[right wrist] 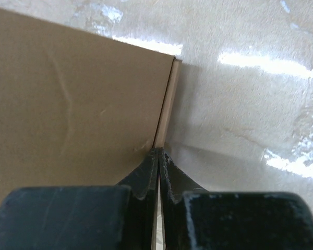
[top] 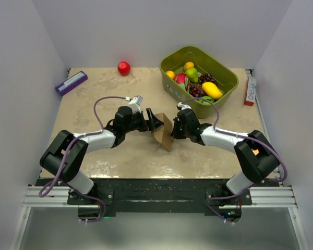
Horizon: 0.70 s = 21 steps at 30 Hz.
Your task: Fold the paper box
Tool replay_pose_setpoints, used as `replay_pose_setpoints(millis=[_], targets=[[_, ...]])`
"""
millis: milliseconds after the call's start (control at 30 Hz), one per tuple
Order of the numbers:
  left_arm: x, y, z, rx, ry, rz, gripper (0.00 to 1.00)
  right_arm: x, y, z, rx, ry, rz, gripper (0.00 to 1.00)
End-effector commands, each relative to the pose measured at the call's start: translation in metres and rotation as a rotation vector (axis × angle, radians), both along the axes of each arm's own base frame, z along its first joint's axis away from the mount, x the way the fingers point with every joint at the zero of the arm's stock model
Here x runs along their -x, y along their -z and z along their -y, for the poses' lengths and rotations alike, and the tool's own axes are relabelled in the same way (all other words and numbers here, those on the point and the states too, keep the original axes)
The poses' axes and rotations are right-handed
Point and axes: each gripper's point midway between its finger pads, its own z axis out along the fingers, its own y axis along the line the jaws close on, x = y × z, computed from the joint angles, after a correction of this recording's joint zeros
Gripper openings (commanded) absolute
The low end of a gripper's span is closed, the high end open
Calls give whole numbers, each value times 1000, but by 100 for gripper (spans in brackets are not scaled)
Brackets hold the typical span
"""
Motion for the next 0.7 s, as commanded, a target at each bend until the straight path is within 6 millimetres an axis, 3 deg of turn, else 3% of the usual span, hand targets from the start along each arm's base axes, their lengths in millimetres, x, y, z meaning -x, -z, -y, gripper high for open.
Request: replay_pose_setpoints(millis=[0, 200, 333, 433, 667], targets=[[-10, -18, -3, -49, -28, 80, 100, -9, -38, -1, 23, 34, 80, 4], [-8, -19, -6, -81, -30, 86, 100, -15, -59, -1, 24, 66, 108, 5], [-5, -35, -6, -43, -33, 121, 100, -17, -65, 0, 29, 70, 117, 6], [-6, -42, -9, -47, -50, 141, 100, -16, -64, 4, 47, 78, 111, 9], [-6, -28, -12, -91, -51, 119, 100, -10, -57, -1, 31, 52, 78, 18]])
